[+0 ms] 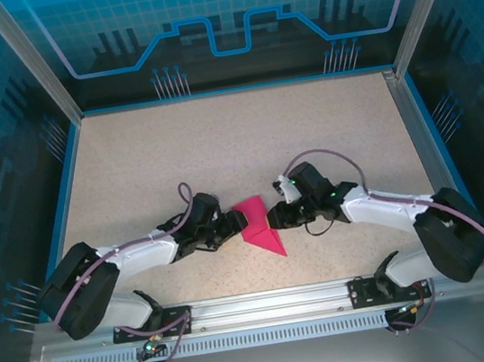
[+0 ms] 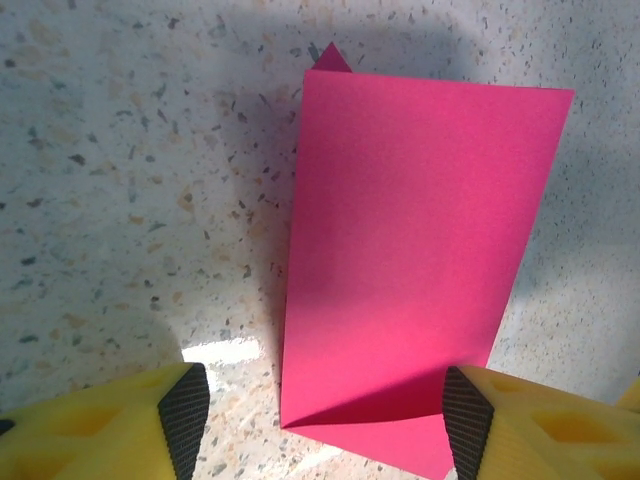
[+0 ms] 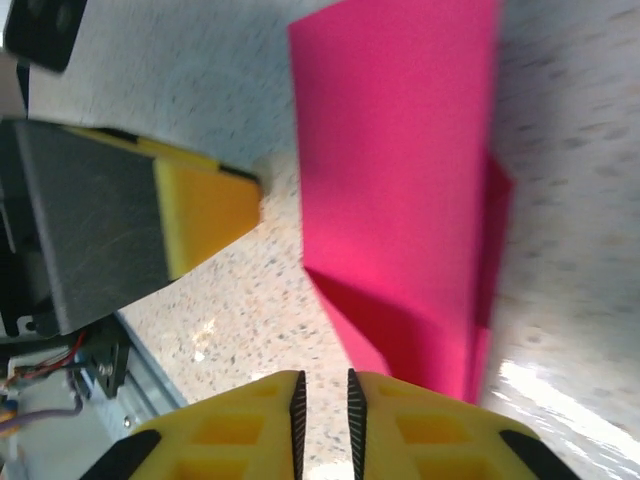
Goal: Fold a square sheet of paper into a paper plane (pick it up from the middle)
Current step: Fold the wing for the fifth time at the center of the table.
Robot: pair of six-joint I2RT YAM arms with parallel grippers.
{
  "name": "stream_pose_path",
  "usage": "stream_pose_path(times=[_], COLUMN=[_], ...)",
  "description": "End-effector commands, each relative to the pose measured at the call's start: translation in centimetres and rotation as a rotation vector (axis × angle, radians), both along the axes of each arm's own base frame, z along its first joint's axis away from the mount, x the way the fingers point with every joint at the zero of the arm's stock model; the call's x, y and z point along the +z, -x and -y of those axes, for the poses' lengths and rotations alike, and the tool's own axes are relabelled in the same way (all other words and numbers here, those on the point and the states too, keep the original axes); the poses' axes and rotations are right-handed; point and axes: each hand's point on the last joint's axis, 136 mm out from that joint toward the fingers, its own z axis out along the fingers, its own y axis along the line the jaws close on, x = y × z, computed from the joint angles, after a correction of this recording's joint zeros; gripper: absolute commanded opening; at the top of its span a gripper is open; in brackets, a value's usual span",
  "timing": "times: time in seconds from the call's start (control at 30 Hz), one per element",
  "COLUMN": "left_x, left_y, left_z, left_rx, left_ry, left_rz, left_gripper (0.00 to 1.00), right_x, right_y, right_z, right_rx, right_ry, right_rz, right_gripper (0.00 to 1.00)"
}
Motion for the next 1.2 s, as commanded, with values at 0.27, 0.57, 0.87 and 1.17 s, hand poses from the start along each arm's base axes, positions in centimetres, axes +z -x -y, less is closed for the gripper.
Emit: stream_pose_path(times=[0.27, 0.57, 0.87, 1.17], left_x=[0.6, 0.5, 0.6, 1.0], left_y=[-0.9, -0.9, -1.1, -1.2], left_z=[1.3, 1.9, 2.7, 3.8], left_rx=[-0.012, -0.033, -0.049, -0.077], left_ry=[0.036, 0.049, 0.071, 0.125], left_rz=[0.004, -0.008, -0.025, -0.029], left_gripper=[0.66, 0.67, 0.67, 0.66], right_x=[-3.5, -6.6, -7.4, -8.0], right_y=[-0.5, -0.6, -0.7, -0.8], right_z=[-0.8, 1.1, 2.3, 2.6], right_rx=[0.067, 0.017, -0.037, -0.065], right_ry=[0.057, 0.048, 0.007, -0.019], right_rz=[-0.083, -0.159, -0.187, -0.205], right_gripper=[0.14, 0.14, 0.14, 0.16])
